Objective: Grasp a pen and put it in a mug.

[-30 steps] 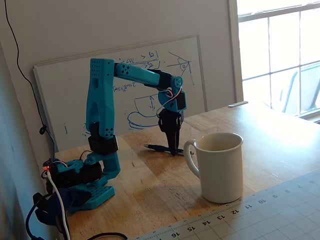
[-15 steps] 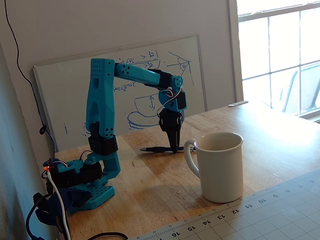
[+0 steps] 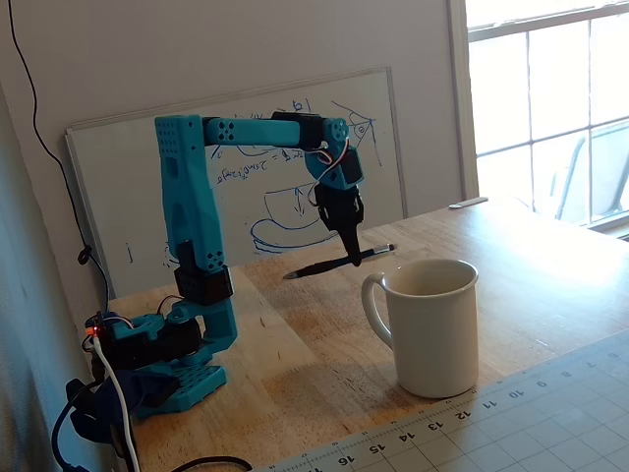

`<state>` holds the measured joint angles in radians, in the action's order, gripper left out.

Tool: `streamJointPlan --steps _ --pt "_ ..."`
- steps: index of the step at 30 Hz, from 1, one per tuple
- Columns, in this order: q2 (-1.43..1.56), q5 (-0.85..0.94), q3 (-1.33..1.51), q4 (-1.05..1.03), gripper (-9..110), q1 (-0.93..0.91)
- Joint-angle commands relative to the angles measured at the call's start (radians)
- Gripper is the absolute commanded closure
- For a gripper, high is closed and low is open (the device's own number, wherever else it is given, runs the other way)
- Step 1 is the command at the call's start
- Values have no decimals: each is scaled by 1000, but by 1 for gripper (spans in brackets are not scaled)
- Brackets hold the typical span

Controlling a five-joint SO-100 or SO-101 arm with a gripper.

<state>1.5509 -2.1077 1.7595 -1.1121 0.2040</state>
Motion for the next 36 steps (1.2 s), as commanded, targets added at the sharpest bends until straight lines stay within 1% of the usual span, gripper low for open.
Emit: streamJointPlan --steps 1,3,7,11,17,21,24,28,36 --pt "212 25 -37 9 99 -77" --pt "270 44 -38 28 99 -104" --pt "356 161 -26 173 99 -129" --pt "402 321 -17 331 99 -141" --pt "453 588 -17 554 99 -256" --pt "466 764 -15 629 99 -345" --pt "471 857 -17 650 99 -422" --pt "512 890 -17 652 99 -495" --pt "646 891 -15 650 99 -595"
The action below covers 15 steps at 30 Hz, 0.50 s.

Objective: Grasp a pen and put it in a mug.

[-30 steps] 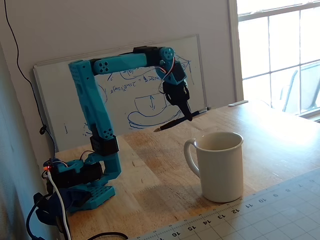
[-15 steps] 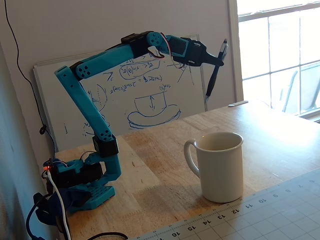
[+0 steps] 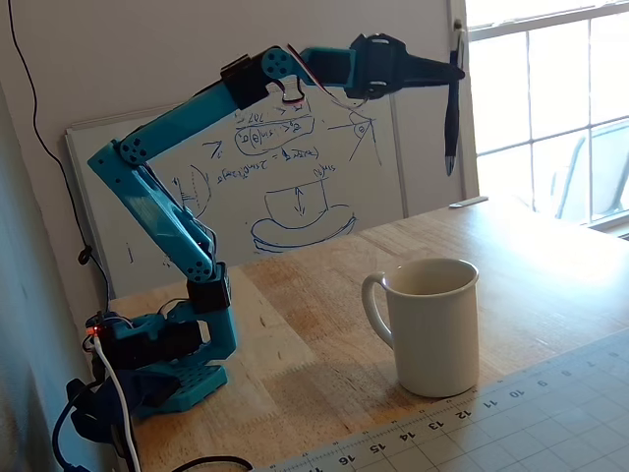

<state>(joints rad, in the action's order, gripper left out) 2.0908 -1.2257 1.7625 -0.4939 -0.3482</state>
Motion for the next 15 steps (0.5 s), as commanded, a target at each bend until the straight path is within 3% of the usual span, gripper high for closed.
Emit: streamJointPlan --steps 1,15 --pt "115 9 -18 32 99 -60" --pt "322 11 299 37 99 -175"
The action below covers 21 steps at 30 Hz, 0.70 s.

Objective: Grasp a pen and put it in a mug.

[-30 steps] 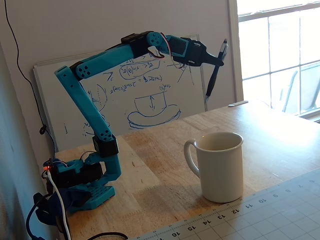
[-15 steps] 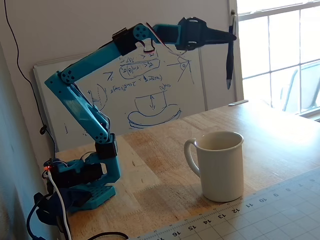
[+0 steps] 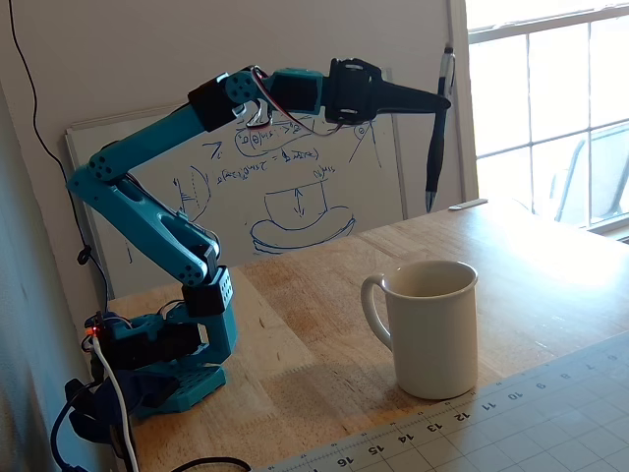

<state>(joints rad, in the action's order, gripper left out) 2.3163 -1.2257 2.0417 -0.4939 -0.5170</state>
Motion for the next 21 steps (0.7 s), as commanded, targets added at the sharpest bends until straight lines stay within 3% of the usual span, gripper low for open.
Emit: streamJointPlan --steps 1,21 --pt "112 11 37 44 99 -6" --pt "126 11 359 299 99 -126"
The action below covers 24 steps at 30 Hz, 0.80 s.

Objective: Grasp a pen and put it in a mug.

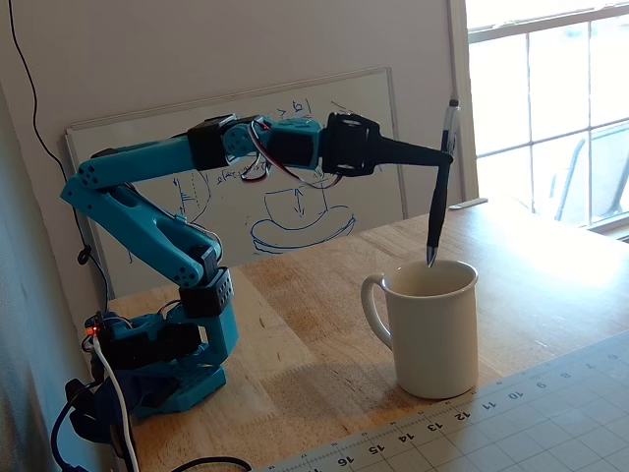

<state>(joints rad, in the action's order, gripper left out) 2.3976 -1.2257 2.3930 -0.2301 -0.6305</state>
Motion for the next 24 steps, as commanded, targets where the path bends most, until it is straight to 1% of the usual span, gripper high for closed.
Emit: streamJointPlan --steps 1,10,17,20,24 --pt "44 11 29 35 99 -12" --pt "15 11 74 37 97 -8" --pt "-9 11 69 37 83 2" --pt "-5 11 52 37 84 6" --pt "-12 11 -66 23 86 55"
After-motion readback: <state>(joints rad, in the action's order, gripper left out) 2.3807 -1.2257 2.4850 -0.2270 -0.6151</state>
